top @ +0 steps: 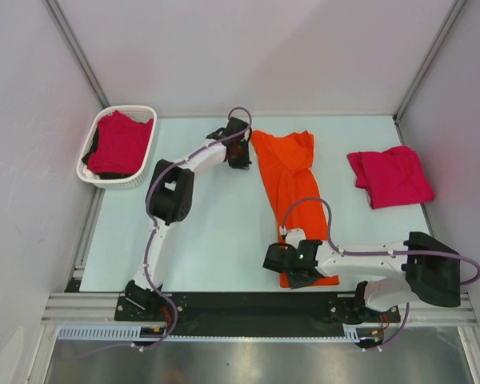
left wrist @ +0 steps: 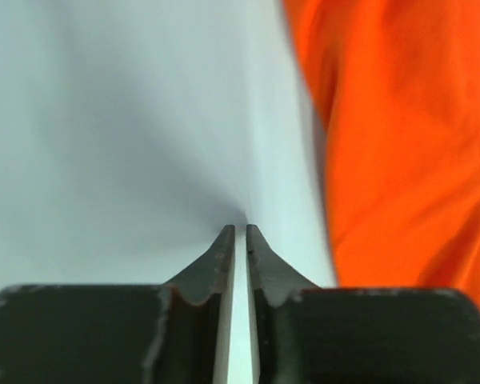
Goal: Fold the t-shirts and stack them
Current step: Grab the bottom of the folded rectangular tshirt with both arms
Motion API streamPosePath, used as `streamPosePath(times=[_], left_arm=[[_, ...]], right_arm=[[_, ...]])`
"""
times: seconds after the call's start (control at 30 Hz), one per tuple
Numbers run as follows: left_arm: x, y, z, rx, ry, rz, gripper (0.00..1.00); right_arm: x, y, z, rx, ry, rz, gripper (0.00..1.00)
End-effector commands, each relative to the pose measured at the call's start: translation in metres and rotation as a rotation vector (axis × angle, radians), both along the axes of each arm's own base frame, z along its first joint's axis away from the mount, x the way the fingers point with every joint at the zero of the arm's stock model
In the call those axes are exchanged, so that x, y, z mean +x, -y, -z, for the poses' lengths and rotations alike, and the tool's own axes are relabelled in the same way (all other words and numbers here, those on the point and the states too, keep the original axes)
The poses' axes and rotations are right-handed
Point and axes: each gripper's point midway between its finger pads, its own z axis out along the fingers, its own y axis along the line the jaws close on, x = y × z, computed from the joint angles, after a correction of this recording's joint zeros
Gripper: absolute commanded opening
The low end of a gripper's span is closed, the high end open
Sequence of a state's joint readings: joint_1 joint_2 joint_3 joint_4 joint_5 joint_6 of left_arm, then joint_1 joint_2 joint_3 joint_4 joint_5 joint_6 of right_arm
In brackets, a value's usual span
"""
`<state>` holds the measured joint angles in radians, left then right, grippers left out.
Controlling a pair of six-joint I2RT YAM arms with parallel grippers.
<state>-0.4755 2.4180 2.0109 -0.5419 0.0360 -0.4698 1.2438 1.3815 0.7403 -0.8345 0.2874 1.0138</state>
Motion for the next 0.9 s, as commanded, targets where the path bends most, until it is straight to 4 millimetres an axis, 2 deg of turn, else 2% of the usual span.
streamPosePath(times=[0.0, 0.03, 0.07, 0.1, 0.13, 0.17, 0.23, 0.27, 0.3, 0.4, 0.43, 0.47, 0.53, 0.57, 0.6, 0.63, 0.67, 0.7, 0.73, 0.8, 0.87], left_arm=[[-0.028, -0.015, -0.023, 0.011, 0.02, 0.021, 0.25], [-0.027, -0.014, -0.042, -0.013, 0.065, 0.021, 0.3], [-0.039, -0.02, -0.033, -0.002, 0.043, 0.021, 0.37], [-0.042, -0.021, -0.037, -0.008, 0.053, 0.022, 0.47], [-0.043, -0.021, -0.04, -0.015, 0.072, 0.021, 0.5], [-0.052, -0.027, -0.044, -0.014, 0.074, 0.017, 0.54], [-0.058, -0.028, -0.049, -0.037, 0.088, 0.016, 0.57], [-0.071, -0.029, -0.048, -0.053, 0.075, 0.021, 0.58], [-0.073, -0.023, -0.054, -0.085, 0.098, 0.032, 0.59], [-0.1, -0.009, -0.057, -0.147, 0.085, 0.09, 0.58], [-0.106, -0.006, -0.057, -0.148, 0.081, 0.105, 0.58], [-0.116, 0.001, -0.058, -0.149, 0.078, 0.131, 0.57], [-0.127, 0.006, -0.058, -0.16, 0.062, 0.149, 0.57], [-0.137, 0.012, -0.059, -0.178, 0.055, 0.17, 0.56], [-0.142, 0.016, -0.06, -0.194, 0.049, 0.18, 0.56], [-0.157, 0.023, -0.055, -0.225, 0.01, 0.21, 0.56], [-0.161, 0.028, -0.056, -0.242, 0.012, 0.222, 0.56], [-0.168, 0.031, -0.057, -0.258, 0.003, 0.222, 0.56], [-0.177, 0.033, -0.05, -0.256, -0.013, 0.233, 0.56], [-0.175, 0.032, -0.047, -0.26, -0.009, 0.193, 0.56], [-0.16, 0.024, -0.043, -0.213, 0.038, 0.128, 0.51]], right_arm=[[0.008, -0.008, -0.049, 0.098, 0.105, -0.074, 0.47], [0.016, -0.018, -0.073, 0.193, 0.168, -0.067, 0.81], [0.028, -0.025, -0.089, 0.253, 0.247, -0.052, 0.95], [0.036, -0.026, -0.102, 0.291, 0.3, -0.053, 1.0], [0.044, -0.028, -0.115, 0.331, 0.35, -0.049, 1.0], [0.06, -0.026, -0.138, 0.403, 0.444, 0.001, 1.0], [0.077, -0.02, -0.152, 0.418, 0.526, -0.008, 1.0], [0.097, -0.01, -0.156, 0.419, 0.582, 0.053, 1.0], [0.107, -0.004, -0.155, 0.375, 0.61, 0.012, 1.0], [0.148, 0.022, -0.147, 0.288, 0.629, 0.078, 1.0], [0.155, 0.022, -0.145, 0.3, 0.618, 0.082, 0.99], [0.168, 0.034, -0.14, 0.277, 0.611, 0.132, 0.99], [0.18, 0.039, -0.128, 0.245, 0.589, 0.148, 0.98], [0.19, 0.051, -0.12, 0.211, 0.572, 0.193, 0.98], [0.194, 0.058, -0.113, 0.194, 0.558, 0.223, 0.98], [0.197, 0.063, -0.107, 0.194, 0.534, 0.239, 0.98], [0.202, 0.078, -0.101, 0.181, 0.515, 0.29, 0.97], [0.203, 0.081, -0.092, 0.192, 0.484, 0.305, 0.97], [0.204, 0.088, -0.086, 0.19, 0.468, 0.313, 0.97], [0.205, 0.106, -0.075, 0.211, 0.446, 0.37, 0.97], [0.206, 0.114, -0.074, 0.231, 0.453, 0.392, 0.96]])
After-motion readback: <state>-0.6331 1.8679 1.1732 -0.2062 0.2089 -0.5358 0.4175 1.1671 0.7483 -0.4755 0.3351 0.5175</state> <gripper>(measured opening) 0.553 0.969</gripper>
